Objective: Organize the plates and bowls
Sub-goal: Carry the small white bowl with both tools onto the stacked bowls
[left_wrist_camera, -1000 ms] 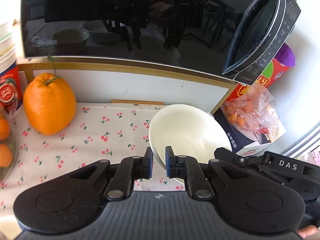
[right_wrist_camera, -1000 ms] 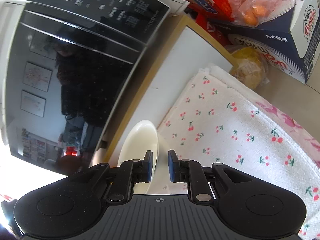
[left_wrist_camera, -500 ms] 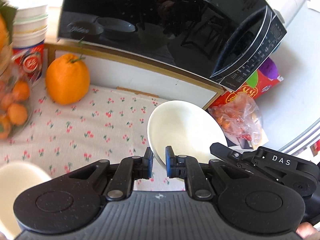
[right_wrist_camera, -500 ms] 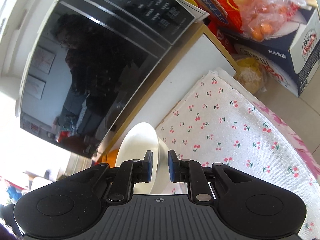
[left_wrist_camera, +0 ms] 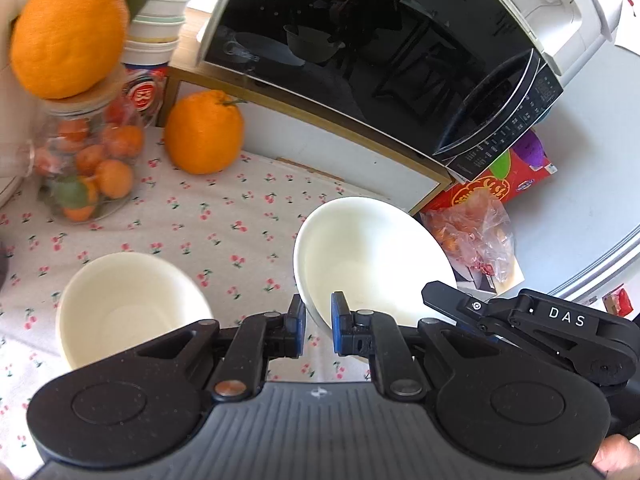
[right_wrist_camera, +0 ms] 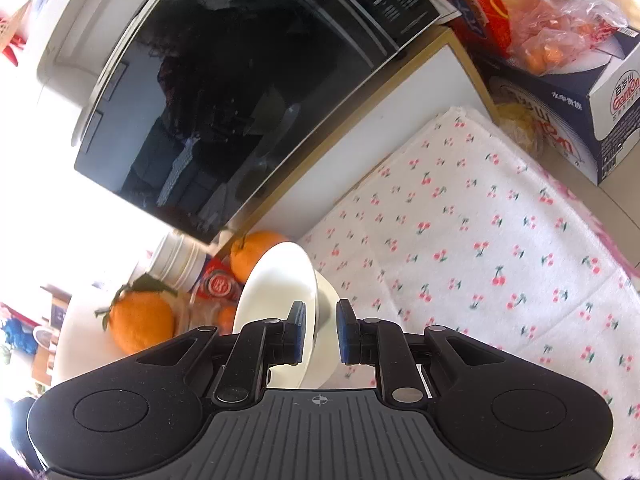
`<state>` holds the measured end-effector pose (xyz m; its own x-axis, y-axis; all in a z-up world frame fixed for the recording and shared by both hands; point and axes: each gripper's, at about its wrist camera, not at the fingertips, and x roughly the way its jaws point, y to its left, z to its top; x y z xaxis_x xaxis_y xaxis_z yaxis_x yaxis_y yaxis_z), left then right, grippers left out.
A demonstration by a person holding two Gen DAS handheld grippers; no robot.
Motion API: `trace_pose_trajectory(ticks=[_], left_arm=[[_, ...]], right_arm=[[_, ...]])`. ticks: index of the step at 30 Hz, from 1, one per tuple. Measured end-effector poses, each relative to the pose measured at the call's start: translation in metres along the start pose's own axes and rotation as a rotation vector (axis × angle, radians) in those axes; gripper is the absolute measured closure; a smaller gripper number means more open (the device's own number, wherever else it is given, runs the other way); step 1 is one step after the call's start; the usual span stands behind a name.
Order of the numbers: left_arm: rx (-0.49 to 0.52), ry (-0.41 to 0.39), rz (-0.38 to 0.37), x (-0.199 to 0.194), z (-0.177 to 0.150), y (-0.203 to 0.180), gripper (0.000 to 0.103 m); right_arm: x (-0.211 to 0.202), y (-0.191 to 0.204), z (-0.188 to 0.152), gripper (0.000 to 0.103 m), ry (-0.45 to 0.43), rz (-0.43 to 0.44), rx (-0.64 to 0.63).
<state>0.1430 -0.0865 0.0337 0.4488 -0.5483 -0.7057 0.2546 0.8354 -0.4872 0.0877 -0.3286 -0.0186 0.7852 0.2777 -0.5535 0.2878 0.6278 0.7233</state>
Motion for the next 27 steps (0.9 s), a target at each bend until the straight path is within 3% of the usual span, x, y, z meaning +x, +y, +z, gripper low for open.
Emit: trace_pose_trajectory(ticks=[17,27], left_arm=[[0.031,-0.049,0.055,-0.055,-0.025,0.06,0.09],[0.086,-0.065,0.116,-0.056,-0.019,0.075,0.09]], right_arm=[[0.027,0.041,-0.075,0.084,0.082,0.041,-0.035],[0.049,0.06,-0.091,0.083,0.101,0.015,-0.072]])
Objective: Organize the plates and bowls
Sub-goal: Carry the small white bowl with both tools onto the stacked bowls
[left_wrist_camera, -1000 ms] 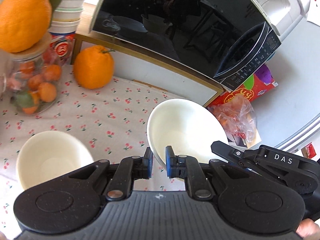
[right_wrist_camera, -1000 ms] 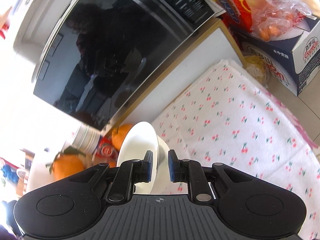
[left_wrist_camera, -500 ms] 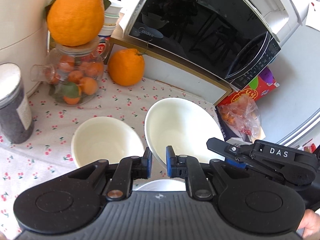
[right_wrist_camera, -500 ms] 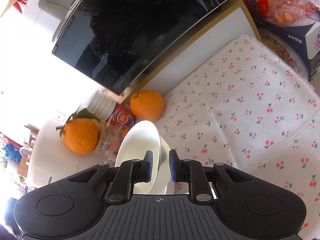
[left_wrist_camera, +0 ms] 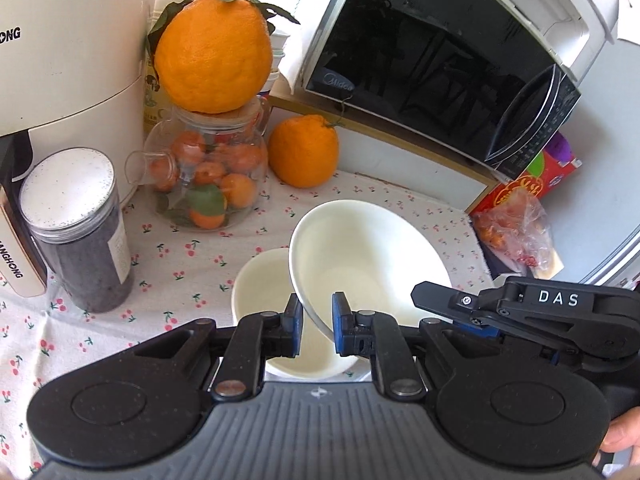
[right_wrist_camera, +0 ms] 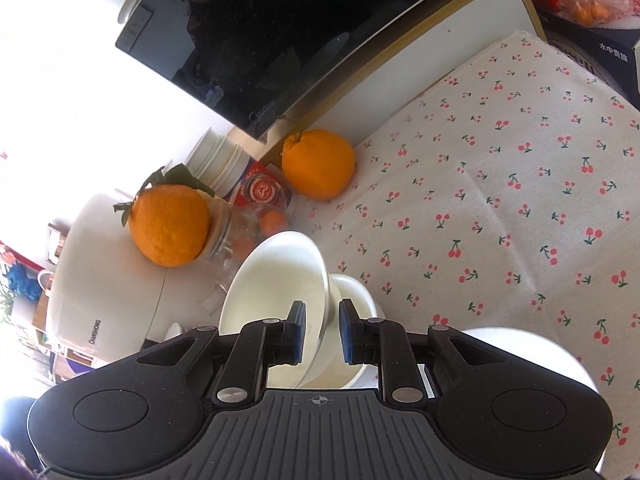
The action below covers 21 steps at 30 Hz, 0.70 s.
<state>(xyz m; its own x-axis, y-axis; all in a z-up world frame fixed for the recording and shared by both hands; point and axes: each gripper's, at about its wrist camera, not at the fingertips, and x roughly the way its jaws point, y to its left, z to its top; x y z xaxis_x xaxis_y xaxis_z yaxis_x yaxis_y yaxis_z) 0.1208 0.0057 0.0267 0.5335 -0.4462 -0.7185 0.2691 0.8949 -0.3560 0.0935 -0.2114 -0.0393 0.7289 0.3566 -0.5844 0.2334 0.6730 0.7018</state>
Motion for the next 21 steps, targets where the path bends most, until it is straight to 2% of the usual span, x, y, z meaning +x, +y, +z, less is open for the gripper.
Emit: trace_pose_trajectory(ticks=[8,21], left_arm=[[0.059,0.031,0.093,0.015,-0.005,0.004,0.09],[0.048,0.04,0.117,0.018,-0.006,0.006,0.086]], right_arm=[[0.031,-0.002,-0.006,0.083,0.048,-0.058,0.024],[0.04,0.001,-0.01,0.083,0.074,-0.076,0.0]])
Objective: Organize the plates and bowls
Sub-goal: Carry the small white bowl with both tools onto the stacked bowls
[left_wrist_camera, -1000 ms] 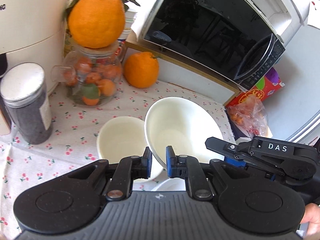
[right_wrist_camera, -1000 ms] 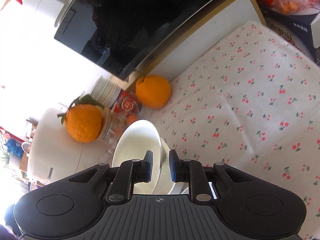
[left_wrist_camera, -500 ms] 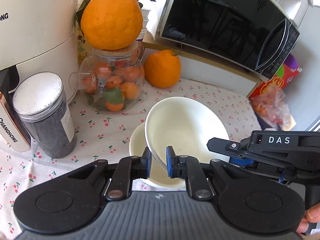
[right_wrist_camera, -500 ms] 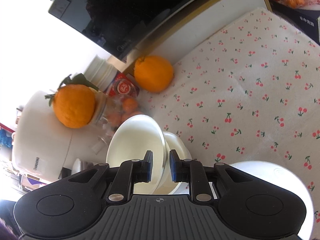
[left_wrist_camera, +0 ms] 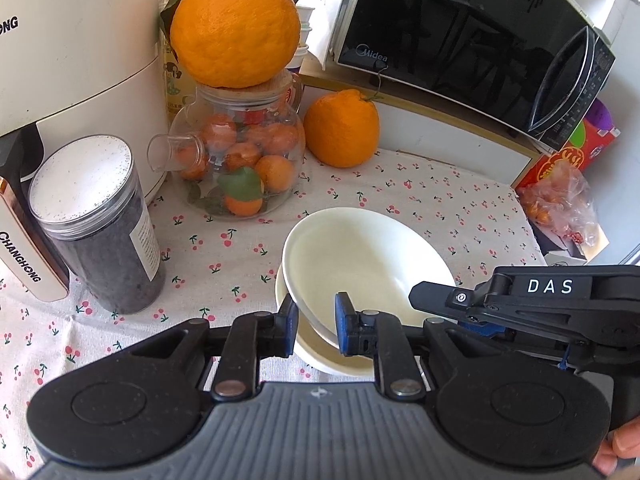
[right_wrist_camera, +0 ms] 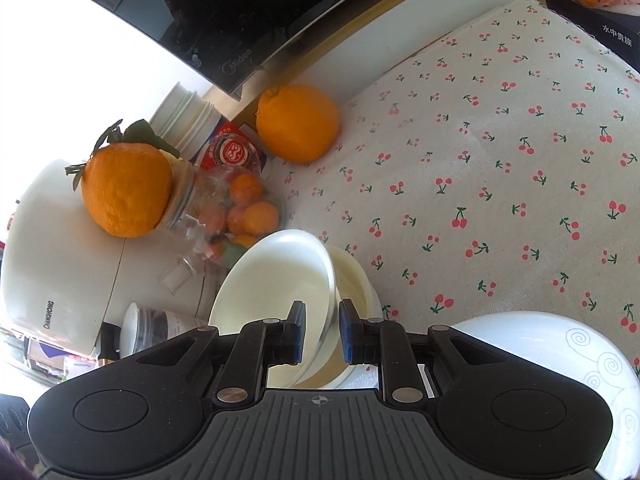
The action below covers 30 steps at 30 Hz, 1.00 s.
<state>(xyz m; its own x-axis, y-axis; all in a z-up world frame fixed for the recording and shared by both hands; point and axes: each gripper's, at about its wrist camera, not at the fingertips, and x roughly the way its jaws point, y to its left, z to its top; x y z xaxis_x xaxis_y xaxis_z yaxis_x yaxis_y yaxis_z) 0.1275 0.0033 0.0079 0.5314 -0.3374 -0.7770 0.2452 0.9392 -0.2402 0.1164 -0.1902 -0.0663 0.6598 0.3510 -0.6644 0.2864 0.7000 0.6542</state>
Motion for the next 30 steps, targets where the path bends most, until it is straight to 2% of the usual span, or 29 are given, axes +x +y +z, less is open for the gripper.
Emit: trace_pose_trajectory(ticks=[30], left_arm=[[-0.016,0.035,0.011,0.0094,0.0002,0.009,0.086]], right_arm=[[0.003,0.0044,-0.0006,0.083,-0.002,-0.008,-0.03]])
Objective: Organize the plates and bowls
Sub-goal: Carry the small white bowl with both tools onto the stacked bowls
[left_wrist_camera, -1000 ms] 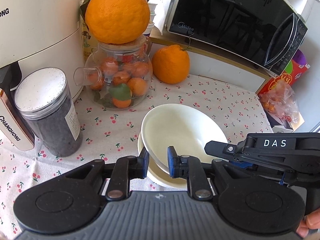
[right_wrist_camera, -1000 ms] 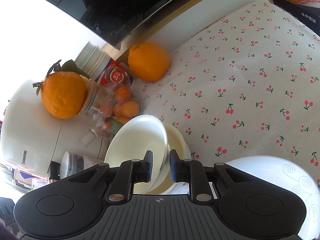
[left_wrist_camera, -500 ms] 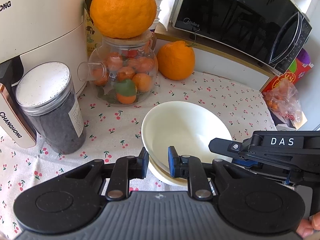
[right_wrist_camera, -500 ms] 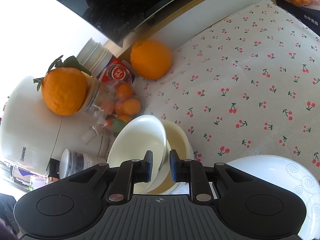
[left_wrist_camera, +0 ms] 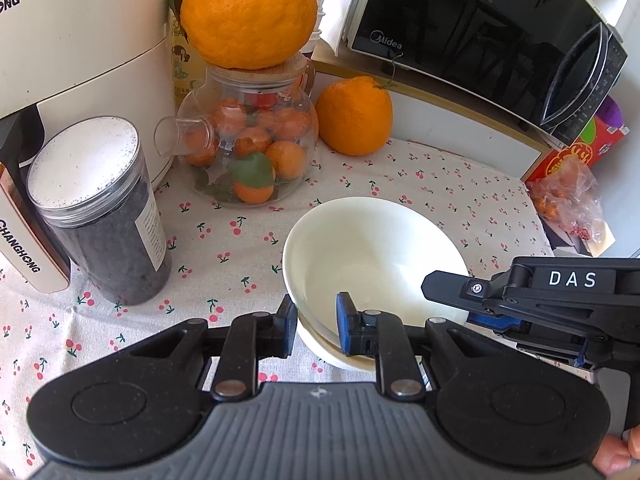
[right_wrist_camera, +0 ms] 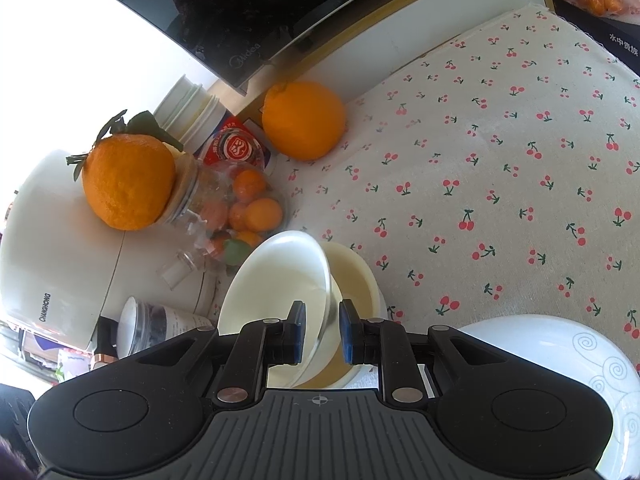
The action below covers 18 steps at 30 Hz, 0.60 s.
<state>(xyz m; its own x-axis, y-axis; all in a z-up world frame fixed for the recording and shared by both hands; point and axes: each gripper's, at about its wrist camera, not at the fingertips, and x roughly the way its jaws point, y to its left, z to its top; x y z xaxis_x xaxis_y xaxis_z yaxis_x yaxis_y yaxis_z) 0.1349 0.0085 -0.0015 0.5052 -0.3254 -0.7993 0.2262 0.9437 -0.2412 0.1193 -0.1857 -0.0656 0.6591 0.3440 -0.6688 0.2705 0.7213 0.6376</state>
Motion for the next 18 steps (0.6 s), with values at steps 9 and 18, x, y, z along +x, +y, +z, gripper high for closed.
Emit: trace_pose_trajectory(ticks=[9,18], left_arm=[[0.003,0.013,0.007,0.0035,-0.0014,0.0015,0.085],[0.012,0.021,0.01,0.0068,-0.0011,0.0017,0.085]], right_arm=[[0.0038,-0.0002,-0.0003,0.083,0.006,-0.003,-0.011],[0.0072,-0.0026,0.0008,0.083,0.013,-0.007,-0.01]])
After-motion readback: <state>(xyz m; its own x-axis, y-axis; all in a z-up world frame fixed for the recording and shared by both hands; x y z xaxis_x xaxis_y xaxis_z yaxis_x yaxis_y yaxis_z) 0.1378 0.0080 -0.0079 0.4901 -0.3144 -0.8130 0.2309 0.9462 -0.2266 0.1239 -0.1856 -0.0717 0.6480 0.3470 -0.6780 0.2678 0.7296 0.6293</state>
